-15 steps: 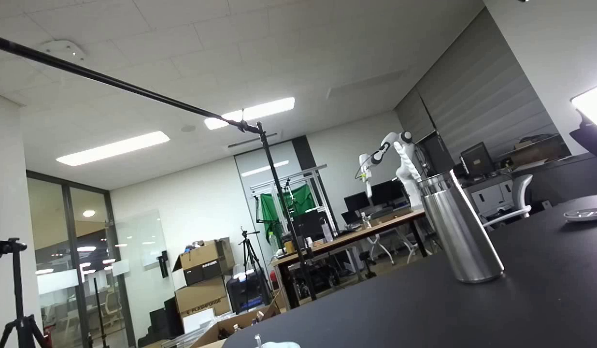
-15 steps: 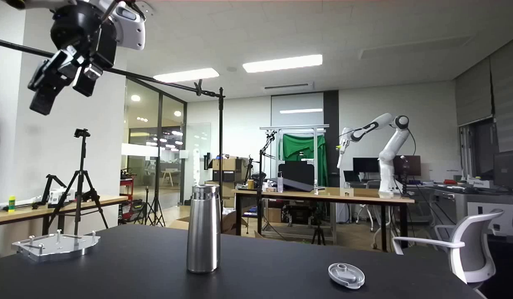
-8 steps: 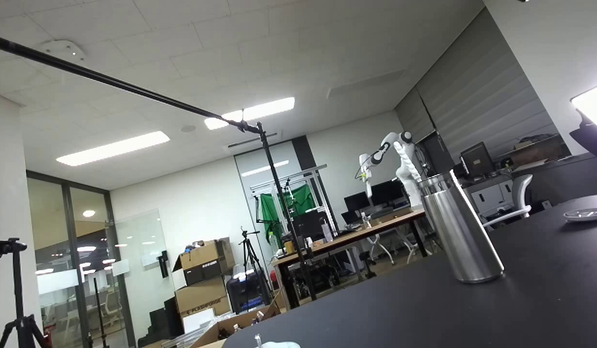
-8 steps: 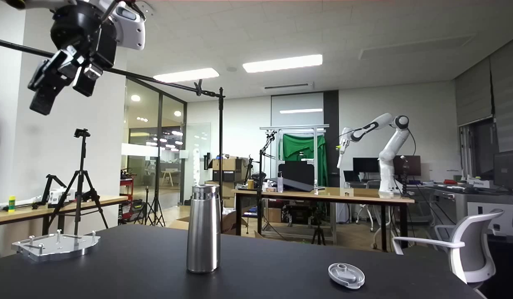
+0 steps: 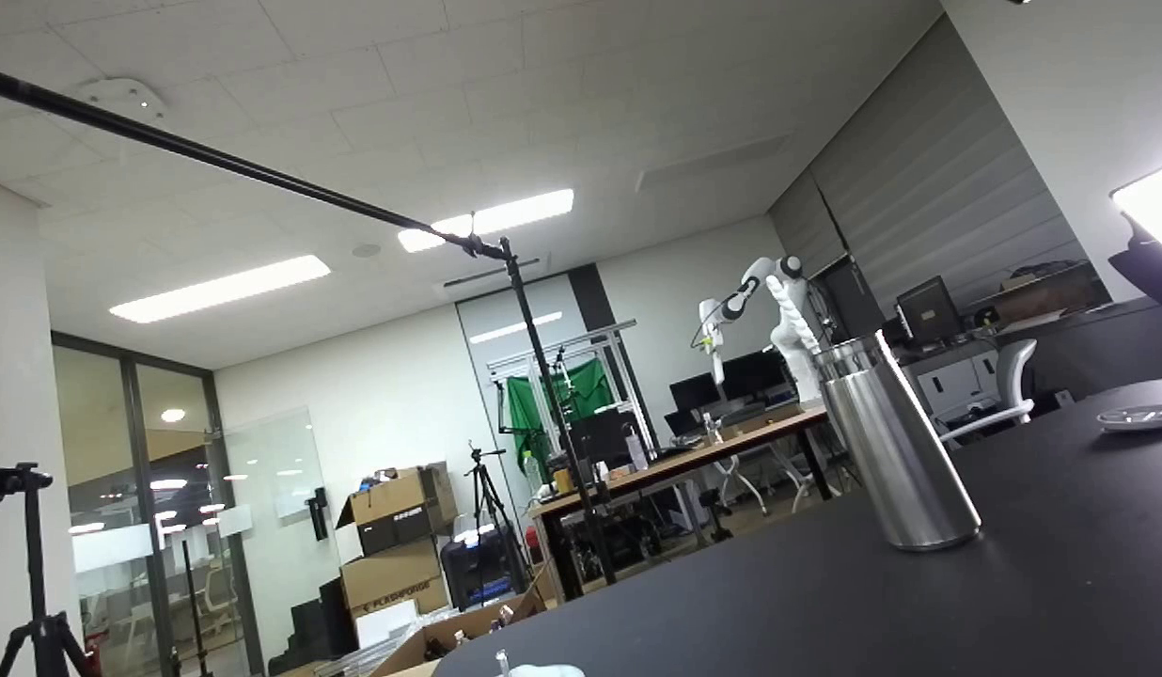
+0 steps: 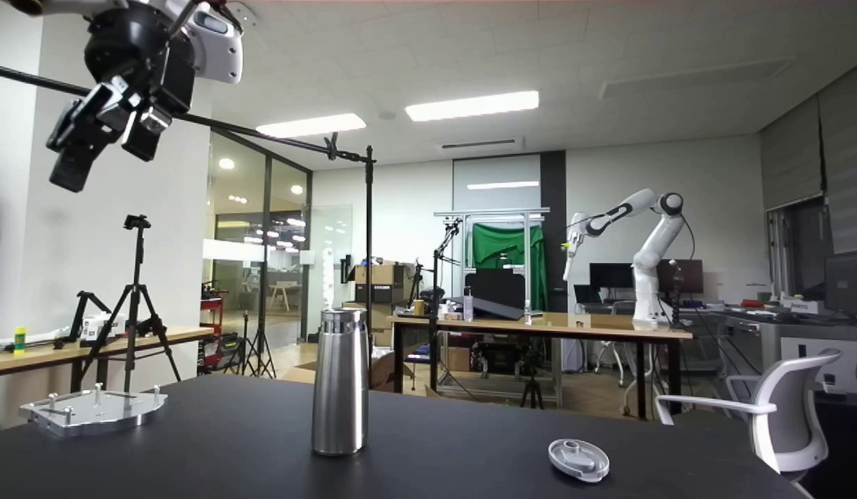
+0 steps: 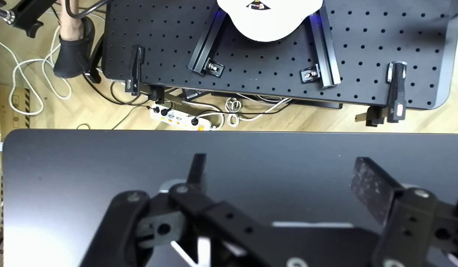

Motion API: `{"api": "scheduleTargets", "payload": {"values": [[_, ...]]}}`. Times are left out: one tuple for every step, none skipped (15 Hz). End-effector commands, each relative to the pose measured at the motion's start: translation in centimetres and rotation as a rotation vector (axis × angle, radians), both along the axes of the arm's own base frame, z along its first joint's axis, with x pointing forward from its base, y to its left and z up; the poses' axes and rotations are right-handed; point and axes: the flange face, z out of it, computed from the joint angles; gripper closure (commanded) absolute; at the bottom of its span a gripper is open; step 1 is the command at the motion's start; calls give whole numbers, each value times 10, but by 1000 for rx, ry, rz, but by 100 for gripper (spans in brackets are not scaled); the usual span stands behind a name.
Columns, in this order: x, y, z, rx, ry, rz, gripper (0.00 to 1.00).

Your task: Use the brush to clean the inside of the silver bottle

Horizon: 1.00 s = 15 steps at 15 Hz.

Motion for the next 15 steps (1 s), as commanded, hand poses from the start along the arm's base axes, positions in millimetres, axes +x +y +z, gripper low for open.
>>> {"api": "scheduleTargets", "payload": {"values": [[7,-8,6,-11,-43,-3,0],[11,-14,10,-12,-62,-3,0],[16,-21,13,-13,-77,-6,0],[23,-30,17,-12,-107,-2,0],[28,-38,21,-13,-133,-3,0],[37,-48,25,-13,-162,-2,0],[46,-58,28,-13,-185,-5,0],[56,-68,32,-5,-204,-5,0],[67,-78,36,10,-220,-7,0],[78,-86,39,31,-234,-3,0],[88,-92,43,57,-244,12,0],[101,-97,46,88,-248,51,0],[111,-101,50,118,-252,84,0],[122,-103,52,169,-245,134,0],[130,-104,54,217,-232,173,0]]}}
